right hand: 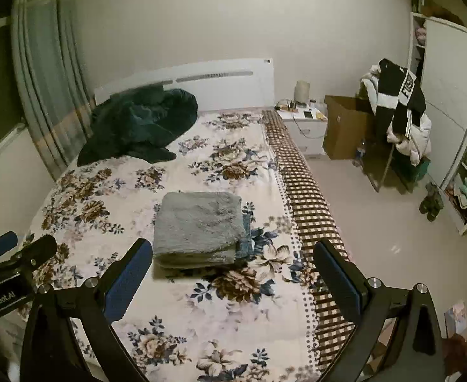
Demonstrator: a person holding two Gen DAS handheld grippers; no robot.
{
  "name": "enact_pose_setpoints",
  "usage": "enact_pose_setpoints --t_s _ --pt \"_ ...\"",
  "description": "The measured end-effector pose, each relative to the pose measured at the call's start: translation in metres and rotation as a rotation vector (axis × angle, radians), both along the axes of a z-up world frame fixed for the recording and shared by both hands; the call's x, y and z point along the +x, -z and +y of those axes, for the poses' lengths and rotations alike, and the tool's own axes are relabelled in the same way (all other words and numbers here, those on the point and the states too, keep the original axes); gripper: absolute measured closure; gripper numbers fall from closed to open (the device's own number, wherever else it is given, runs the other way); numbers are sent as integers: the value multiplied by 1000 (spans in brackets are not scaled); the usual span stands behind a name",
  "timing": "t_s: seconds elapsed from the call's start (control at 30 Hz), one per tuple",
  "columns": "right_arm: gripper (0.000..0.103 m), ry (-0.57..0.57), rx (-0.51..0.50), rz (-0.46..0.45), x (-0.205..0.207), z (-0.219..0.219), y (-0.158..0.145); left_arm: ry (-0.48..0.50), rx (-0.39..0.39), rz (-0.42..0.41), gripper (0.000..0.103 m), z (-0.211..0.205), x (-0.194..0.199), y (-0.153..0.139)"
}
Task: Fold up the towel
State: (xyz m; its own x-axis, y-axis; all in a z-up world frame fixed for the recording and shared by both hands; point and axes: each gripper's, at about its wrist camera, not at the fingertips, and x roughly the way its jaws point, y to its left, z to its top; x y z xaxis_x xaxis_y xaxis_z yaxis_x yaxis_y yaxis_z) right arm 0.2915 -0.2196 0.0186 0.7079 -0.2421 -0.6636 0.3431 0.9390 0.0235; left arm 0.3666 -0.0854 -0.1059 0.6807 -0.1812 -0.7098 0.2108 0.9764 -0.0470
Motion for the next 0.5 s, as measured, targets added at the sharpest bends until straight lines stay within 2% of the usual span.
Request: enact_pose_setpoints --t_s 0.23,0.27,0.33,0.5 --pt "0 18 -9 -31 -41 22 -41 -9 18 -43 9 12 -16 -16" --pt "0 21 -7 -30 -42 24 -44 -7 18 -46 9 14 -17 -18" --pt "0 24 -11 -29 -43 30 -48 -3 23 -58 0 16 -17 -19" --pt "0 23 -34 -18 -39 40 -49 -7 31 -69 0 21 -20 -19"
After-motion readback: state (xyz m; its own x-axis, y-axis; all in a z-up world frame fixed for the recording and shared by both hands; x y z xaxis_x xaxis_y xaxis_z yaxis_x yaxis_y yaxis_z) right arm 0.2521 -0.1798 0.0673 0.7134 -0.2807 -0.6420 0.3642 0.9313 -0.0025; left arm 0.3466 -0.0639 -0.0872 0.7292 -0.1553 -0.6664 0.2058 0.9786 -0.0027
